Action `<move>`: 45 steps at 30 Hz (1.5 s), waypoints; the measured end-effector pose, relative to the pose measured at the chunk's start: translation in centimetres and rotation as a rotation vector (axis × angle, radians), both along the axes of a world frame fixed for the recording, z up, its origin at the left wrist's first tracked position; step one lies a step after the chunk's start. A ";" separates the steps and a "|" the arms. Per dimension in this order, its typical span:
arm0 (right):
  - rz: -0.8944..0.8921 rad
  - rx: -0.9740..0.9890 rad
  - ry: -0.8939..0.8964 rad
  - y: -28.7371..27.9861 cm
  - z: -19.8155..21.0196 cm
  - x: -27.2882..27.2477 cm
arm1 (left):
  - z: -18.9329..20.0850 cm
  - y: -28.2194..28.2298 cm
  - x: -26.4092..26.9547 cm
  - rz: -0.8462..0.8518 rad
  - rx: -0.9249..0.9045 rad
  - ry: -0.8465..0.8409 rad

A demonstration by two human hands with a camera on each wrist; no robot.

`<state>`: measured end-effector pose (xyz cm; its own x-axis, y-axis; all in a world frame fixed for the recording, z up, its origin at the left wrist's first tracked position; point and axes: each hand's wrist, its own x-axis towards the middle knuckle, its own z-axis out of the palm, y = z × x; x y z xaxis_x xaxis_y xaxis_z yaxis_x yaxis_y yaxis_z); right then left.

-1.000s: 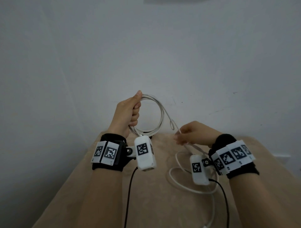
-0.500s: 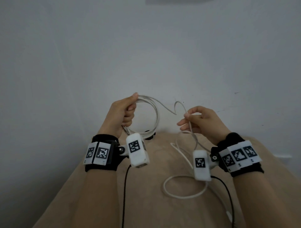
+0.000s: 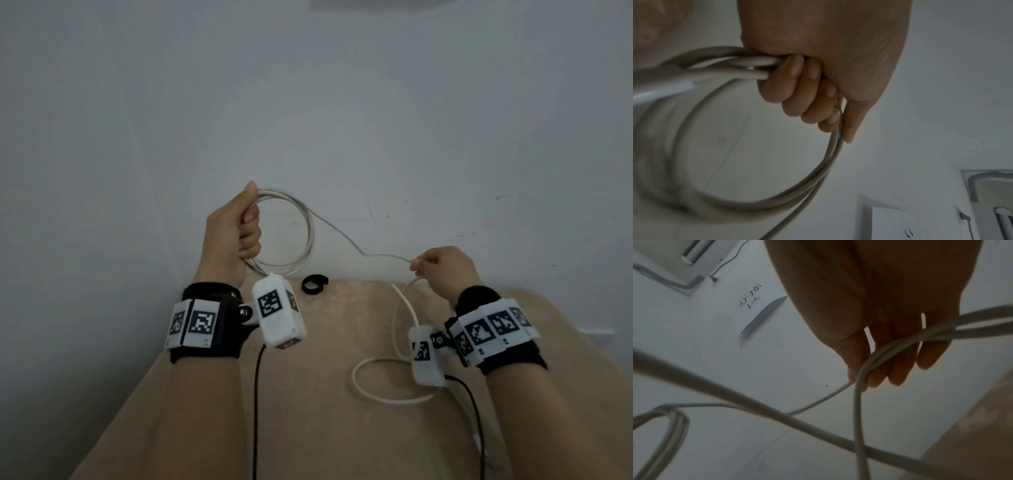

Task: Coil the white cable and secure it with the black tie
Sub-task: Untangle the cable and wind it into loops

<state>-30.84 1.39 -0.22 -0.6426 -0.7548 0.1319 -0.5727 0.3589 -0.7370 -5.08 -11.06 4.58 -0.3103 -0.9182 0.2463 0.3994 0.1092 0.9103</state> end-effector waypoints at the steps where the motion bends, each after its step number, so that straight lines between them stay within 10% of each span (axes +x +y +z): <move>1: 0.019 0.001 0.025 0.1 0.3 0.2 | 0.0 0.2 -0.3 -0.020 -0.007 -0.038; 7: 0.364 -0.328 -0.085 1.1 4.2 3.4 | -0.3 1.3 -2.7 -0.097 -0.069 -0.227; 13: 0.602 -0.194 -0.224 0.2 3.8 6.8 | 0.3 2.2 -3.6 -0.171 -0.074 -0.189; 34: 0.612 -0.482 -0.853 -0.5 2.9 6.7 | 0.5 2.4 -4.6 -0.224 0.120 0.113; 45: 0.627 -0.464 -0.723 -0.4 2.8 6.6 | 0.2 2.4 -5.2 -0.192 0.169 0.161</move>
